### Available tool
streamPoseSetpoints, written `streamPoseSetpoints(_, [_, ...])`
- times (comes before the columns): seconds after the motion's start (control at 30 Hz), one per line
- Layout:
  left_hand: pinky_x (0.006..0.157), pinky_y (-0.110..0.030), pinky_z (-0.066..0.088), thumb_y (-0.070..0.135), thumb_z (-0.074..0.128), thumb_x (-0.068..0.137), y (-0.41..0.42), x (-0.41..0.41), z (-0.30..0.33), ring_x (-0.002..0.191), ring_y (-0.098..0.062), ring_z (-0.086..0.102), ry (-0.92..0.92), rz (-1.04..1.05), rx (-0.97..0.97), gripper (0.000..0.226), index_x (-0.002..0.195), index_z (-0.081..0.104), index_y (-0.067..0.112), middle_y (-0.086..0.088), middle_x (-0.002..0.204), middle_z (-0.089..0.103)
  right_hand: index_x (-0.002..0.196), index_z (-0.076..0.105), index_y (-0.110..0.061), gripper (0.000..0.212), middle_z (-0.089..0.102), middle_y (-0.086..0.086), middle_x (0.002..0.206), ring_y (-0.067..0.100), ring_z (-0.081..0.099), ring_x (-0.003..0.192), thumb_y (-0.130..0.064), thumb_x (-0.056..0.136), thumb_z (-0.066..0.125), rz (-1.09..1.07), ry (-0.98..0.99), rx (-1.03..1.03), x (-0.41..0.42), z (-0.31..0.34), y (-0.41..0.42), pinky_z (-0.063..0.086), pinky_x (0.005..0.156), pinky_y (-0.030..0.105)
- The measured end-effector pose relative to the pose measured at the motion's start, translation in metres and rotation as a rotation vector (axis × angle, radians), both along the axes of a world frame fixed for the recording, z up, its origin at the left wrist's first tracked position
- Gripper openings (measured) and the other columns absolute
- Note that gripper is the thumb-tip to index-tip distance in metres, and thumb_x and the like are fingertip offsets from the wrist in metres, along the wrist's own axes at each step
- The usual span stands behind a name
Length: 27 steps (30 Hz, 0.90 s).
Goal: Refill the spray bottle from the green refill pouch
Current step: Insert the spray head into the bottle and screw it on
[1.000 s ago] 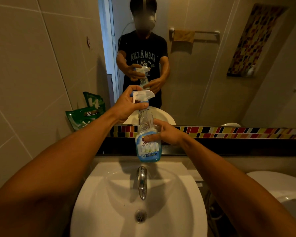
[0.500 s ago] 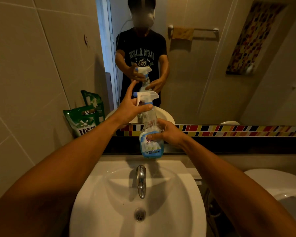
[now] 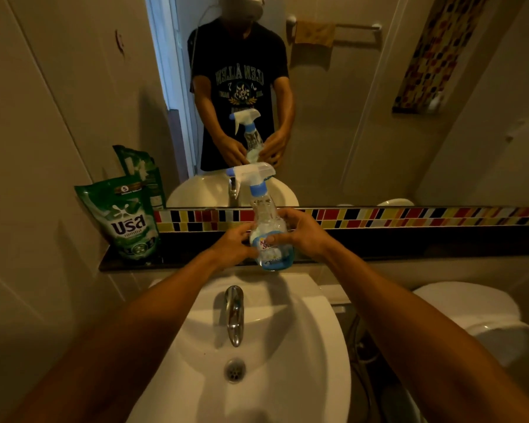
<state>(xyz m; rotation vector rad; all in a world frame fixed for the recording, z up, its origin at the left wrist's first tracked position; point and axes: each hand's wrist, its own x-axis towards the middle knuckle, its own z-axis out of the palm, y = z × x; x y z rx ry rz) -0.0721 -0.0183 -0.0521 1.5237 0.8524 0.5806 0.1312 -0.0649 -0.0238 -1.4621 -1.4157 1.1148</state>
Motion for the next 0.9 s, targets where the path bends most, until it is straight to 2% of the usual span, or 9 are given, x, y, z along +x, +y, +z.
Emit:
streamPoseSetpoints(0.07, [0.089,-0.045,0.059,-0.001,0.076,0.079,0.001,0.011,-0.005,0.114,-0.025,0.065,0.004,0.015,-0.04,0.067,0.138,0.049,0.017,-0.008,0.126,0.064,0.141,0.06,-0.011,0.066,0.073,0.008,0.13,0.025,0.072,0.119,-0.003,0.081,0.087,-0.001,0.003,-0.009,0.009,-0.007,0.0,0.062,0.099,0.045])
streamPoseSetpoints(0.17, [0.089,-0.052,0.058,0.004,0.074,0.084,0.006,0.028,-0.009,0.115,-0.028,0.064,0.032,0.05,-0.056,0.067,0.142,0.045,0.02,-0.007,0.13,0.062,0.136,0.061,-0.012,0.056,0.072,0.005,0.129,0.02,0.071,0.118,-0.001,0.086,0.083,-0.025,0.013,-0.027,0.025,-0.02,0.002,0.063,0.097,0.039])
streamPoseSetpoints(0.23, [0.093,-0.056,0.054,0.002,0.073,0.085,0.01,0.04,-0.014,0.12,-0.03,0.06,0.034,0.06,-0.062,0.069,0.144,0.043,0.018,-0.008,0.135,0.058,0.136,0.061,-0.01,0.056,0.07,0.008,0.133,0.024,0.069,0.122,-0.005,0.086,0.084,-0.09,-0.006,-0.049,0.034,-0.028,0.003,0.062,0.1,0.044])
streamPoseSetpoints(0.37, [0.094,-0.045,0.056,-0.001,0.071,0.085,0.012,0.067,-0.027,0.127,-0.03,0.056,-0.05,0.135,-0.061,0.066,0.144,0.043,0.01,-0.013,0.14,0.055,0.14,0.061,-0.01,0.055,0.069,0.009,0.137,0.028,0.068,0.126,-0.007,0.089,0.081,-0.192,0.005,-0.006,0.053,-0.05,0.008,0.062,0.1,0.047])
streamPoseSetpoints(0.43, [0.098,-0.047,0.053,0.002,0.071,0.087,0.013,0.082,-0.034,0.127,-0.028,0.055,-0.06,0.194,-0.02,0.062,0.142,0.044,0.009,-0.012,0.14,0.055,0.146,0.058,-0.013,0.056,0.067,0.009,0.141,0.027,0.067,0.128,-0.006,0.093,0.077,-0.235,0.032,0.018,0.06,-0.059,0.011,0.06,0.103,0.049])
streamPoseSetpoints(0.53, [0.1,-0.052,0.051,0.008,0.069,0.09,0.019,0.103,-0.045,0.125,-0.028,0.056,-0.014,0.25,0.058,0.052,0.136,0.045,0.008,-0.013,0.137,0.056,0.15,0.054,-0.011,0.055,0.065,0.008,0.144,0.026,0.065,0.13,-0.006,0.097,0.072,-0.296,0.047,0.038,0.07,-0.072,0.018,0.06,0.1,0.038])
streamPoseSetpoints(0.67, [0.099,-0.054,0.051,0.005,0.066,0.091,0.03,0.127,-0.058,0.121,-0.028,0.059,-0.038,0.31,0.014,0.045,0.131,0.047,0.006,-0.011,0.131,0.059,0.152,0.053,-0.01,0.051,0.066,0.008,0.144,0.021,0.067,0.126,-0.01,0.102,0.066,-0.342,0.053,0.05,0.085,-0.088,0.029,0.06,0.077,0.016])
streamPoseSetpoints(0.77, [0.099,-0.053,0.052,0.002,0.065,0.091,0.035,0.14,-0.066,0.121,-0.025,0.061,-0.069,0.341,-0.002,0.043,0.131,0.051,0.009,-0.009,0.13,0.06,0.151,0.055,-0.013,0.049,0.067,0.006,0.142,0.02,0.068,0.124,-0.011,0.103,0.065,-0.367,0.053,0.062,0.095,-0.096,0.037,0.059,0.074,0.013])
streamPoseSetpoints(0.9, [0.1,-0.051,0.052,0.005,0.062,0.094,0.038,0.148,-0.071,0.125,-0.024,0.058,-0.039,0.327,0.066,0.046,0.137,0.049,0.011,-0.01,0.136,0.059,0.153,0.052,-0.016,0.051,0.063,-0.008,0.132,0.002,0.064,0.106,-0.01,0.104,0.064,-0.398,0.049,0.057,0.101,-0.104,0.043,0.057,0.068,0.009])
